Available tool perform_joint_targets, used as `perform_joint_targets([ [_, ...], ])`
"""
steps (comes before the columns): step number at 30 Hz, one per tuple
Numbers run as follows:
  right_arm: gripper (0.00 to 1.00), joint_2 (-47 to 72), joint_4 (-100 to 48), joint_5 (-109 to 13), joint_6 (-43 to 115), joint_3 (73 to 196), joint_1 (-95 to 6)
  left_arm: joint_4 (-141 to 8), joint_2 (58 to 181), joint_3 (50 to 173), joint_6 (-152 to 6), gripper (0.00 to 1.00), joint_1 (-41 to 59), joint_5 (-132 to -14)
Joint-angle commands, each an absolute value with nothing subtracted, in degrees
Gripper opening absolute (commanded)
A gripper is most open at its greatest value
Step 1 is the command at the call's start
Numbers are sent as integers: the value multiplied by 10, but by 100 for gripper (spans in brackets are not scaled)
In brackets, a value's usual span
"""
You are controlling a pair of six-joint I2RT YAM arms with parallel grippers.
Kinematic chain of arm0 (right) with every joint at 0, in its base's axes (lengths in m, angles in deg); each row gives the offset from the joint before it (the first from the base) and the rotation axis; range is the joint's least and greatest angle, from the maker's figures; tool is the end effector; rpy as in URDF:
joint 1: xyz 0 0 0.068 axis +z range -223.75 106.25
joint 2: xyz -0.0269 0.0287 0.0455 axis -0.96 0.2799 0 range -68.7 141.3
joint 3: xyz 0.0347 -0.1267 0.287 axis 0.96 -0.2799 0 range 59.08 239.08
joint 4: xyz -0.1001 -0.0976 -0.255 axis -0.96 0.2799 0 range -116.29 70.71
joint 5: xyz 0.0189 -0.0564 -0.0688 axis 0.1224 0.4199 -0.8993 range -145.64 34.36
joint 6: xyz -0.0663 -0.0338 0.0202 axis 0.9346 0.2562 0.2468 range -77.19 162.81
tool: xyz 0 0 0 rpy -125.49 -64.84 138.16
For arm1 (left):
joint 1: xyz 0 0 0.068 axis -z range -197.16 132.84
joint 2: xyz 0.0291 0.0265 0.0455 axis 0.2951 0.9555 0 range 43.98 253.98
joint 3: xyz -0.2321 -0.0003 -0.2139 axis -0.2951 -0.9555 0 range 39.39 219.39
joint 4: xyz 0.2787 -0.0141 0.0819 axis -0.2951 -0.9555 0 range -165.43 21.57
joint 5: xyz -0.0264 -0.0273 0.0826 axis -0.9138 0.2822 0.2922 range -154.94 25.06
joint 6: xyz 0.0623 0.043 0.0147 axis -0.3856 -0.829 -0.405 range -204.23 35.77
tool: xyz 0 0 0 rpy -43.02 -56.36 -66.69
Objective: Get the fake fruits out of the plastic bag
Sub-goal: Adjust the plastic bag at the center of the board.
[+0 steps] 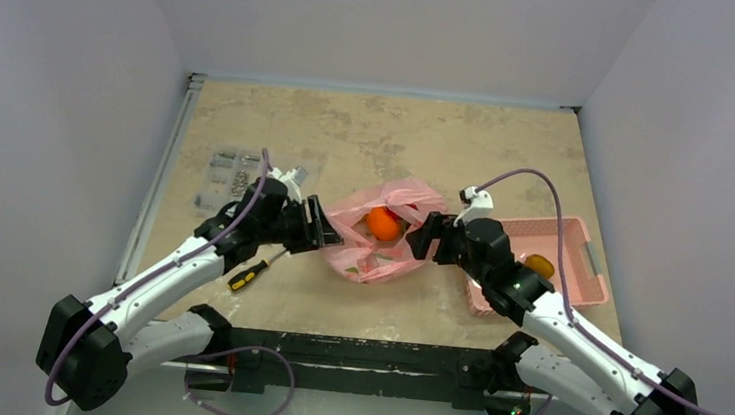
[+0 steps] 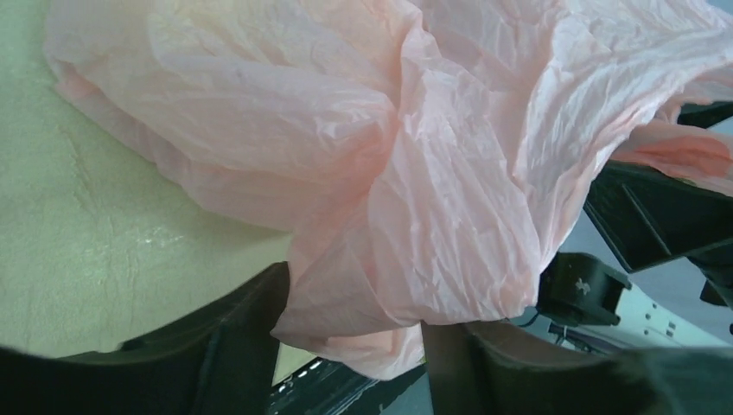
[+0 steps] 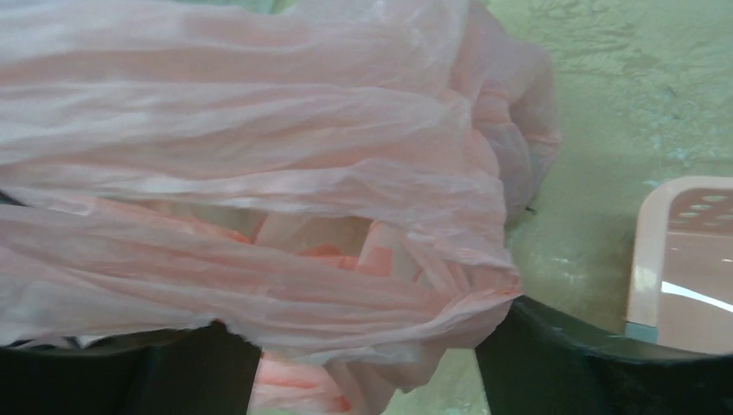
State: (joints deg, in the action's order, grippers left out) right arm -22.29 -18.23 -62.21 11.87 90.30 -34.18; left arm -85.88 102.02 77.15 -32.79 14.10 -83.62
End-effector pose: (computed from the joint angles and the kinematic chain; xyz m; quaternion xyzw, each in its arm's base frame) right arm 0.1727 0.1329 0.2673 -0.0313 0.8337 0.2780 0.4761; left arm 0.1981 -0.1448 0.2521 -0.0848 0.8848 -0.3964 0.2299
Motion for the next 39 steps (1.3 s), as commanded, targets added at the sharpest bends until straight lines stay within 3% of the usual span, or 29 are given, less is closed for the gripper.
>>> perform_joint_targets([
  [1,67,-183,-206,-731,77,919,-344,-880,1021,774,-359,45,145,-768],
  [4,24,-168,-159,-834,-8,905,-344,-896,1008,753,-376,17,145,-742],
  [5,15,-164,-141,-870,-38,901,-344,-896,1002,743,-378,5,145,-738],
  [6,6,-161,-107,-915,-65,903,-344,-897,996,731,-380,0,144,-736],
  [8,0,-160,-66,-951,-91,903,-344,-897,977,706,-381,0,144,-730],
  [11,0,-177,-76,-935,-61,890,-344,-895,936,669,-378,0,144,-719],
  [12,4,-185,-92,-903,-31,888,-344,-887,927,661,-378,0,144,-726],
  [15,25,-214,-108,-818,35,896,-343,-879,919,654,-380,0,144,-756],
  [20,64,-259,11,-755,39,973,-342,-865,911,668,-366,0,144,-794],
  [24,78,-286,77,-676,76,1052,-341,-869,915,698,-368,0,144,-819],
  [28,84,-311,52,-579,140,1096,-339,-878,918,725,-374,0,144,-826],
  [32,82,-277,-35,-443,170,1096,-326,-881,930,746,-378,0,144,-831],
  [35,76,-238,-137,-429,162,1081,-265,-881,938,755,-380,0,144,-836],
  [39,61,-156,-229,-431,174,1081,-221,-886,940,761,-383,0,144,-836],
])
